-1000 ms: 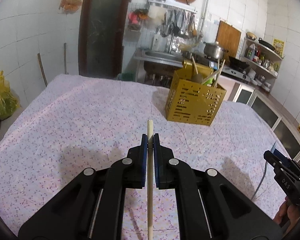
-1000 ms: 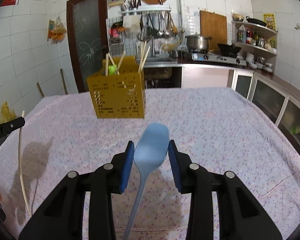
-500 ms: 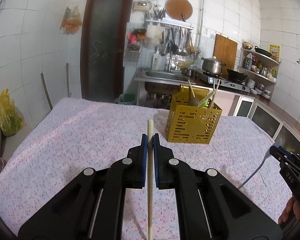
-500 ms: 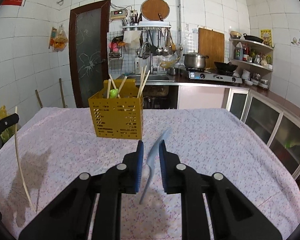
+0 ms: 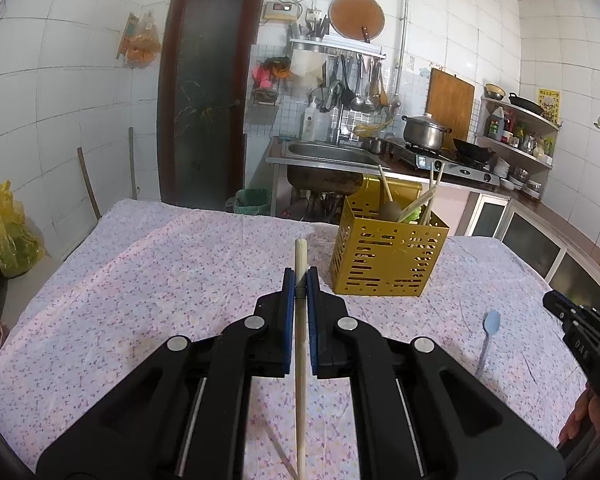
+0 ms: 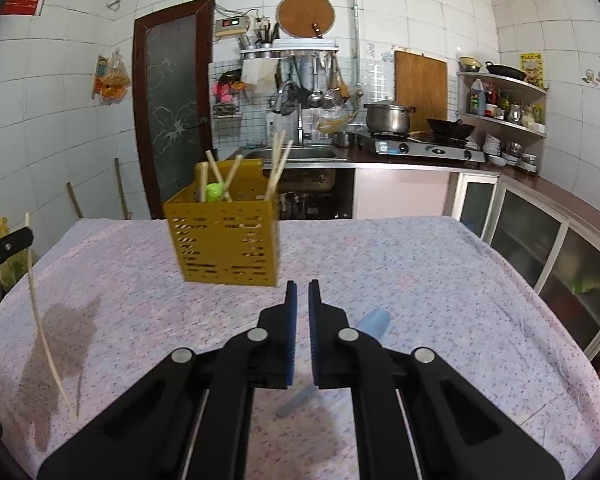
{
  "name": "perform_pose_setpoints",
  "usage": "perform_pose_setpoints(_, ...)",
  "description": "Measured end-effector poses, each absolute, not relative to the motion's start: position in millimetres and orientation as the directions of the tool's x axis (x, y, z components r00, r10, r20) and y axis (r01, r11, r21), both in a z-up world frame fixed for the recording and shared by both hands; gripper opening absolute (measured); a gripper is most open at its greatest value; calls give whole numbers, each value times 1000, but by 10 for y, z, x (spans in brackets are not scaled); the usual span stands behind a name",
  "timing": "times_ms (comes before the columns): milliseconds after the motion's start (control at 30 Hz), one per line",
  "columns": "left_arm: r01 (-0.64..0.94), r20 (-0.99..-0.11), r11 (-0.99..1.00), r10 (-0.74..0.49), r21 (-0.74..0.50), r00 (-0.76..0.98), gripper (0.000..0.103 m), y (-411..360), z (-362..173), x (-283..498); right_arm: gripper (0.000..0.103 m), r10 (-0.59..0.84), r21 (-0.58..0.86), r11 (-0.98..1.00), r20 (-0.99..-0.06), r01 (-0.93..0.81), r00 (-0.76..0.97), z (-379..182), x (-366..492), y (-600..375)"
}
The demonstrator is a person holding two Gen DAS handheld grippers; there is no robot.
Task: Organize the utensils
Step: 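Lift the chopstick and spatula and carry both toward the yellow holder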
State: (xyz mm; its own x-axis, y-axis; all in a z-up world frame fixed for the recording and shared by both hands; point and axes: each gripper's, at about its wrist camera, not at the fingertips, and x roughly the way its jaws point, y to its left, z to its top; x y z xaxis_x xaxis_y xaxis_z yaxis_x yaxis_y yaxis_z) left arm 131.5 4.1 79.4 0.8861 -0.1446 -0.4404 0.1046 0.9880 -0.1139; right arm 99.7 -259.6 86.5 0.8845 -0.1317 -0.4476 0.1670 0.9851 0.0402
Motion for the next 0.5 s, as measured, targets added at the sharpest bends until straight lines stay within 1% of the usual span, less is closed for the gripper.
perform_pose_setpoints(100,107,-449,989,-143,-106,882,5,42,778,1383,7,-135,94,972,-531,217,836,747,1175,-2878)
perform_pose_setpoints(167,108,-470,989,-145,-105,871,5,39,736,1473,7,-165,96,958,-583,269,796,605,1313,-3048)
perform_pose_setpoints(200,109,-476,988,-148,-109,867,5,45,721,1511,10,-185,88,951,-605,296,774,540,1366,-3115)
perform_pose_setpoints(233,111,-482,988,-151,-111,863,5,41,706,1542,28,-201,83,943,-633,324,748,465,1432,-3195)
perform_pose_setpoints(300,112,-490,988,-151,-108,859,5,32,691,1628,57,-221,87,927,-658,364,720,359,1516,-3293)
perform_pose_setpoints(500,122,-516,987,-161,-109,842,5,-2,650,1958,57,-231,73,904,-747,422,623,63,1898,-3339)
